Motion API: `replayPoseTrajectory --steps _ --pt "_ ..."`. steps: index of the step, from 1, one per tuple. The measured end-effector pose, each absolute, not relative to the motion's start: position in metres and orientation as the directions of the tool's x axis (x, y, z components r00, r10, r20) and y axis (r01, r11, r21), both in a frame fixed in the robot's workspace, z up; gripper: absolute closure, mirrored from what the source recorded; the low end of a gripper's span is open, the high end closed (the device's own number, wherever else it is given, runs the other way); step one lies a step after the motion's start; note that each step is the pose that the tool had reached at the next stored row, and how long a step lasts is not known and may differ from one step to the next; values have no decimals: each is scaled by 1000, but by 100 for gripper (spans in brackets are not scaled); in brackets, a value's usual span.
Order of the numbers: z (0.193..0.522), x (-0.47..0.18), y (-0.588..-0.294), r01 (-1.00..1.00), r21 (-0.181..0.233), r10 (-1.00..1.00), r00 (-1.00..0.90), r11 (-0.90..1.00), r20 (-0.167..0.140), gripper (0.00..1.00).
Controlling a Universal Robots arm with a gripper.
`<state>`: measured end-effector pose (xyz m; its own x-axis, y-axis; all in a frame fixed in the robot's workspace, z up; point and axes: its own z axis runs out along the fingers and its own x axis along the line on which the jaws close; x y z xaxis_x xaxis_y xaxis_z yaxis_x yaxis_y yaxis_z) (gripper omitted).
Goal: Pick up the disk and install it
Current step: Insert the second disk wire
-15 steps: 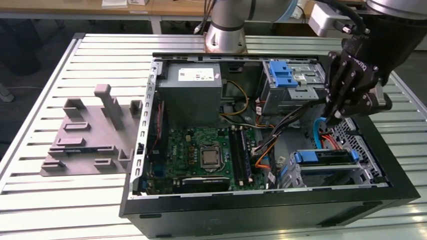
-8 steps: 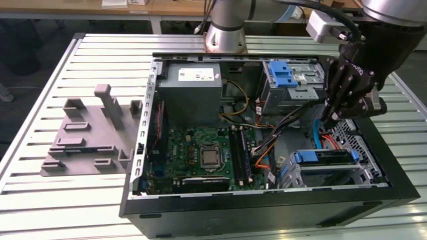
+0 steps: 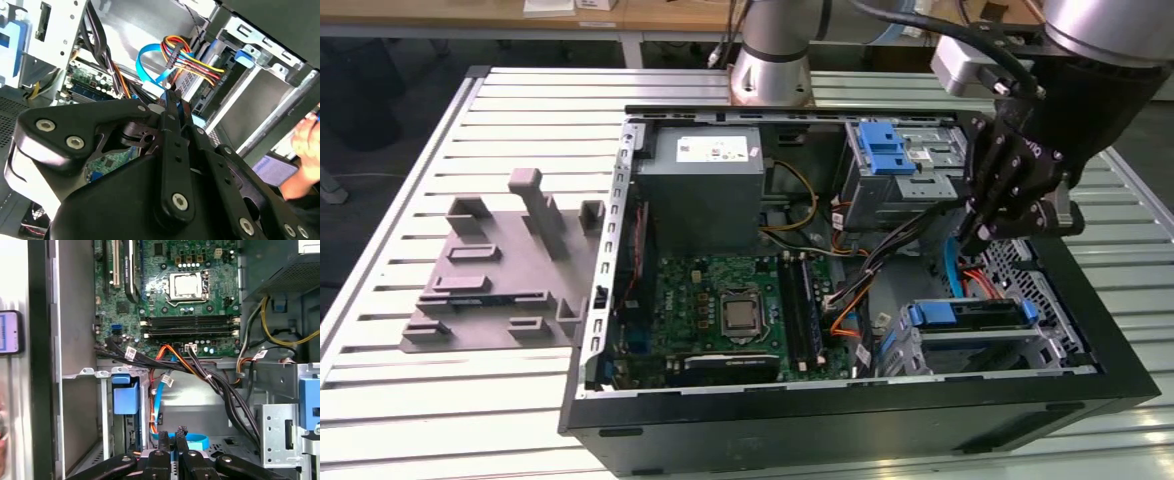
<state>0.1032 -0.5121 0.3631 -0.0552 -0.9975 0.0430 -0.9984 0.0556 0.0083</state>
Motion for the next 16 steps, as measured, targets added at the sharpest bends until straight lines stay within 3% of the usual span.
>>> replayPoseTrajectory --steps 3,16 --pt "361 103 -518 -998 9 -998 -55 56 30 84" --pt "353 103 -531 -999 7 -998 -53 54 30 84"
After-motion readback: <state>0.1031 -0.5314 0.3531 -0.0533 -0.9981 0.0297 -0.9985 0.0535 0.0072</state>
